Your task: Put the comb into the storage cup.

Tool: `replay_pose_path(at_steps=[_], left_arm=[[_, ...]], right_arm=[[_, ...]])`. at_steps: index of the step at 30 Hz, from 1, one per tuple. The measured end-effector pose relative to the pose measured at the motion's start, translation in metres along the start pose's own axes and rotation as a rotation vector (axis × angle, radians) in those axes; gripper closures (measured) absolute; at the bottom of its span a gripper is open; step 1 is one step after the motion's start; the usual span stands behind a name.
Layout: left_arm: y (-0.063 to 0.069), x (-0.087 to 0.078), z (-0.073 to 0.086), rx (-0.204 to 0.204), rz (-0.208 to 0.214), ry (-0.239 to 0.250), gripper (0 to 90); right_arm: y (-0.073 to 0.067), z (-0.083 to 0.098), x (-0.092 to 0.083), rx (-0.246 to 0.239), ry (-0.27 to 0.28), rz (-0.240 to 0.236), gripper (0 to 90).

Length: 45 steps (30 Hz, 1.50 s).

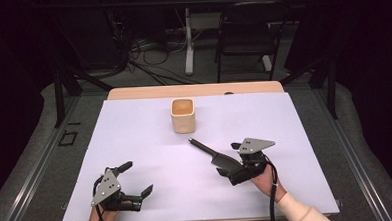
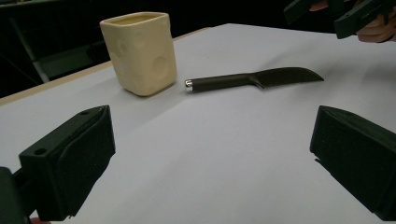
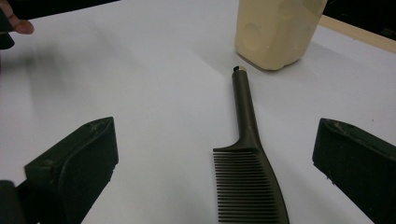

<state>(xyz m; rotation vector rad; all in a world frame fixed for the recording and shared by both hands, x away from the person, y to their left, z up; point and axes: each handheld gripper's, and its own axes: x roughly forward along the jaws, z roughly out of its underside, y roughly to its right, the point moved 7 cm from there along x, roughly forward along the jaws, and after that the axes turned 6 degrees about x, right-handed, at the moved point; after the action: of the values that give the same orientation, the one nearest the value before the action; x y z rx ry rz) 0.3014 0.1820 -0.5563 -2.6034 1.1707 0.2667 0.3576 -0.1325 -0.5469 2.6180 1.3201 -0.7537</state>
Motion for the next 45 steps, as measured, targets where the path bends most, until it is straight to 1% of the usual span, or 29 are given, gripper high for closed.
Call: replay_pose_path(at_steps=[3,10,14,19,25,30,31,38,45], left_arm=[[-0.001,0.000,0.000,-0.003,-0.001,-0.001,0.0],[-0.001,0.000,0.001,-0.004,-0.002,-0.001,0.0],[-0.001,0.000,0.000,0.004,0.000,0.000,0.0],[-0.001,0.000,0.000,0.002,-0.002,0.002,0.0],[-0.001,0.000,0.000,0.001,-0.003,0.002,0.0],[-0.001,0.001,0.001,0.004,0.002,0.000,0.0],[-0.001,0.001,0.001,0.004,0.002,-0.001,0.0],[0.000,0.000,0.000,0.007,0.001,0.001,0.0],[0.000,0.000,0.000,0.008,0.003,0.001,0.0]], right_arm=[[0.001,-0.002,0.005,0.004,-0.006,0.002,0.0],[0.001,-0.009,0.015,-0.006,-0.017,-0.008,0.0],[0.002,-0.012,0.019,0.001,-0.022,-0.004,0.0],[0.005,-0.014,0.026,-0.001,-0.040,0.005,0.0],[0.009,-0.018,0.030,0.008,-0.040,0.008,0.0],[0.012,-0.020,0.035,0.021,-0.046,0.007,0.0],[0.014,-0.022,0.039,0.028,-0.052,0.005,0.0],[0.018,-0.025,0.050,0.036,-0.073,0.004,0.0],[0.025,-0.030,0.059,0.062,-0.084,0.003,0.0]])
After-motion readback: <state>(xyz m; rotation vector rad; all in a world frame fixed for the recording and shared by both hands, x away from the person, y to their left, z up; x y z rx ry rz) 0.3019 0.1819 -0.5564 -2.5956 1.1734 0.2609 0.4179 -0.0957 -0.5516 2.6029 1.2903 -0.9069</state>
